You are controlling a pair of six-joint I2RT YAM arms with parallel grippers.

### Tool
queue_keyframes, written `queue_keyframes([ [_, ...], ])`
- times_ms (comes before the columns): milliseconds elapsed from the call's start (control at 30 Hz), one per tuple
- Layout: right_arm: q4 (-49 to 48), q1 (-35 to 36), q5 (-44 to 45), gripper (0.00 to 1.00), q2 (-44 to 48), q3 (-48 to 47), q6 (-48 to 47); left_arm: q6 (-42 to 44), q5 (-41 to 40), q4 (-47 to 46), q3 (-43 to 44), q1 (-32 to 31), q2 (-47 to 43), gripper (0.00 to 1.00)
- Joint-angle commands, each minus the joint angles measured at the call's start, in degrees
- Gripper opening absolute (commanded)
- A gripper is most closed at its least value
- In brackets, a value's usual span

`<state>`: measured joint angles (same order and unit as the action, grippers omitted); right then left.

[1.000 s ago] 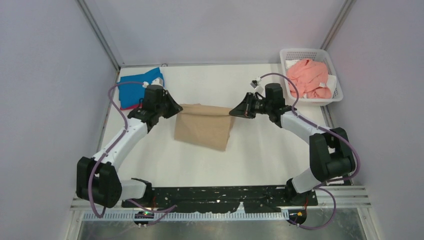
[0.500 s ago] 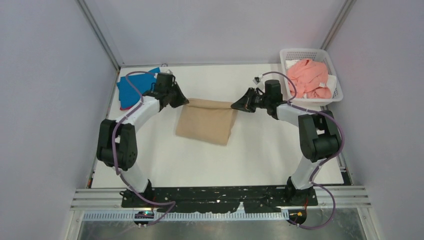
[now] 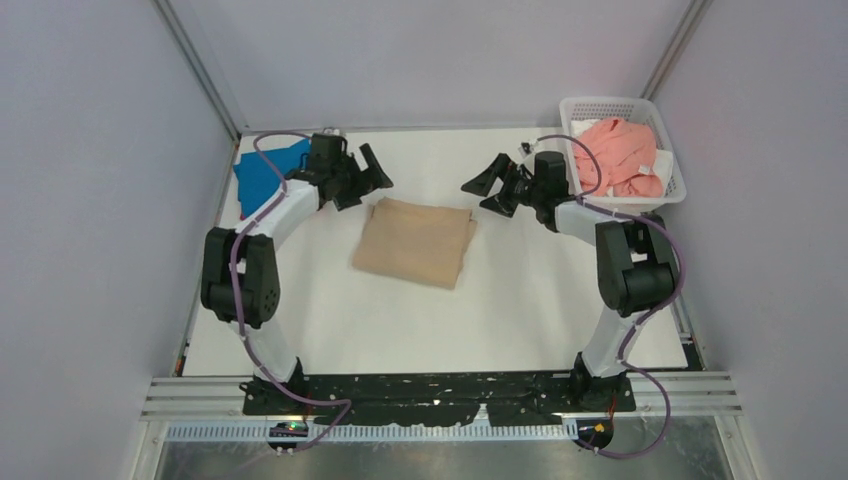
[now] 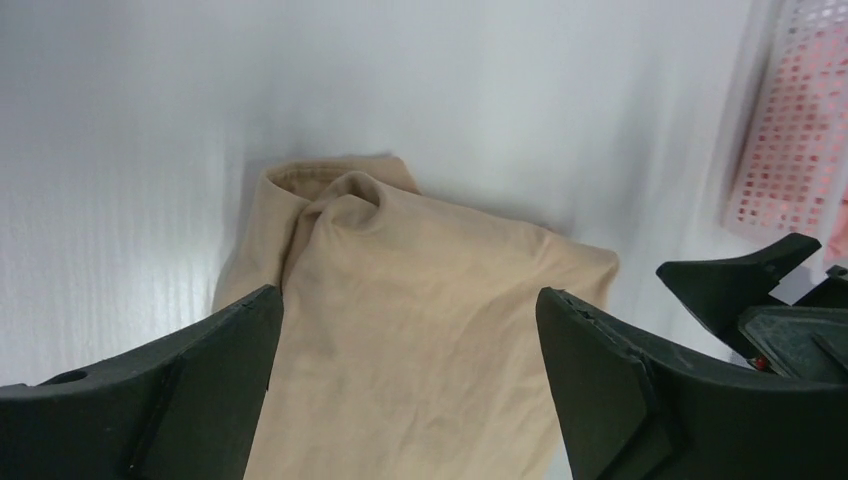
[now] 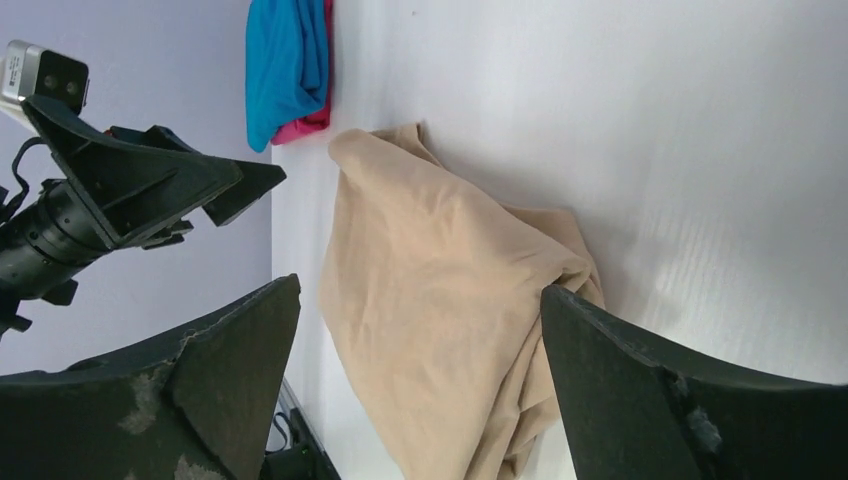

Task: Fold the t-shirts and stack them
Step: Fold the long partially folded tshirt into a neat square, then smooth out wrinkles on the folded tshirt

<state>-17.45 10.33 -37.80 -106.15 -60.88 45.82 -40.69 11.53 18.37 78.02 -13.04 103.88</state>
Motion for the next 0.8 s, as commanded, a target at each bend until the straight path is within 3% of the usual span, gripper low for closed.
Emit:
queue_keyframes([
  [0, 2.4, 1.5, 6.6, 0.95, 11.1, 0.6, -5.1, 1.2, 4.2, -3.9, -2.5, 0.0, -8.9, 1.0],
  [100, 2.4, 4.1, 8.0, 0.95, 14.0, 3.3, -5.7, 0.3, 9.6, -8.3, -5.8, -0.6, -10.4, 1.0],
  [300, -11.0, 13.5, 1.4, 0.95, 14.5, 10.4, 2.0, -0.7, 15.9, -8.4, -11.4, -3.8, -9.3, 1.0],
  [500, -29.4, 18.6, -0.2, 0.95, 8.6, 19.3, 9.4, -2.9, 11.8, -13.9, -24.0, -5.3, -10.3, 0.99],
  [767, -27.4, 15.6, 3.0, 0.95, 1.0, 23.3, 6.7, -2.4, 5.7, -11.6, -29.3, -5.1, -9.0, 1.0],
])
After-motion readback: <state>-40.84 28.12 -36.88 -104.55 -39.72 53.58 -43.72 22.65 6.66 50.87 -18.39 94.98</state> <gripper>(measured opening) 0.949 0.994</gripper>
